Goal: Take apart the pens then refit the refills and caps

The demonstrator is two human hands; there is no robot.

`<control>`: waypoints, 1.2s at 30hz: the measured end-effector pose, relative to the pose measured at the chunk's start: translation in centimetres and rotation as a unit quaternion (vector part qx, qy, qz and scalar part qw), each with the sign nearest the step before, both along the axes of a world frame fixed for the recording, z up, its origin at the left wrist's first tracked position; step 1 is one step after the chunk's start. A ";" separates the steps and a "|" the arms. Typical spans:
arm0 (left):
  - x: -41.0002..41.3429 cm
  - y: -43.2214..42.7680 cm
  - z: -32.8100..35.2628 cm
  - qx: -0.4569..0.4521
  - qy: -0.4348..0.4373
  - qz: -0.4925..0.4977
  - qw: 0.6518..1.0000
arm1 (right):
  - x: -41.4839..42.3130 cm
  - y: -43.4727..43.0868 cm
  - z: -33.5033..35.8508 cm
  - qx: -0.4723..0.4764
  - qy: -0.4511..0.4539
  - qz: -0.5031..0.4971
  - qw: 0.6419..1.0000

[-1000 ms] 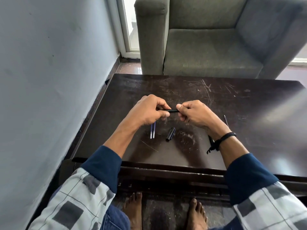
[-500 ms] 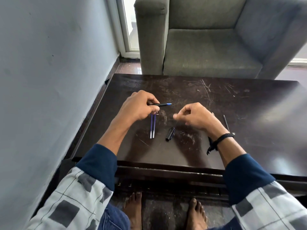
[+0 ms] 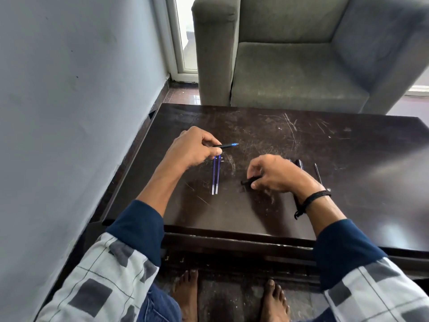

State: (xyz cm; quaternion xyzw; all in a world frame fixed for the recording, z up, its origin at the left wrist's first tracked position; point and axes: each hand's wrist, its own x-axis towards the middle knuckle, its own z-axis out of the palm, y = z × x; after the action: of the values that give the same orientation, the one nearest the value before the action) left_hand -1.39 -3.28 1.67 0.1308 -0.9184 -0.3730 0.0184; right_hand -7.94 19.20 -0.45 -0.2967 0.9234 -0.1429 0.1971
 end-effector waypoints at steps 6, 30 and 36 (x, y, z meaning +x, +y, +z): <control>0.1 0.1 0.2 0.035 -0.018 -0.014 0.999 | -1.0 1.2 0.8 -0.162 0.044 -0.181 0.969; 0.0 2.0 -0.2 0.035 -0.062 -0.054 0.996 | -0.2 -0.1 0.5 -0.178 0.039 -0.118 0.976; 0.0 2.1 -0.2 0.052 -0.054 -0.064 0.995 | 0.1 -0.2 0.8 -0.201 0.032 -0.110 0.973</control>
State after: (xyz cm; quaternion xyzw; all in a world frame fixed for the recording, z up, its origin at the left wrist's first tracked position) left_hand -1.35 -1.20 1.50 0.0923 -0.9038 -0.4132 -0.0620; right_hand -7.89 19.04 0.35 -0.2313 0.9085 -0.3372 0.0865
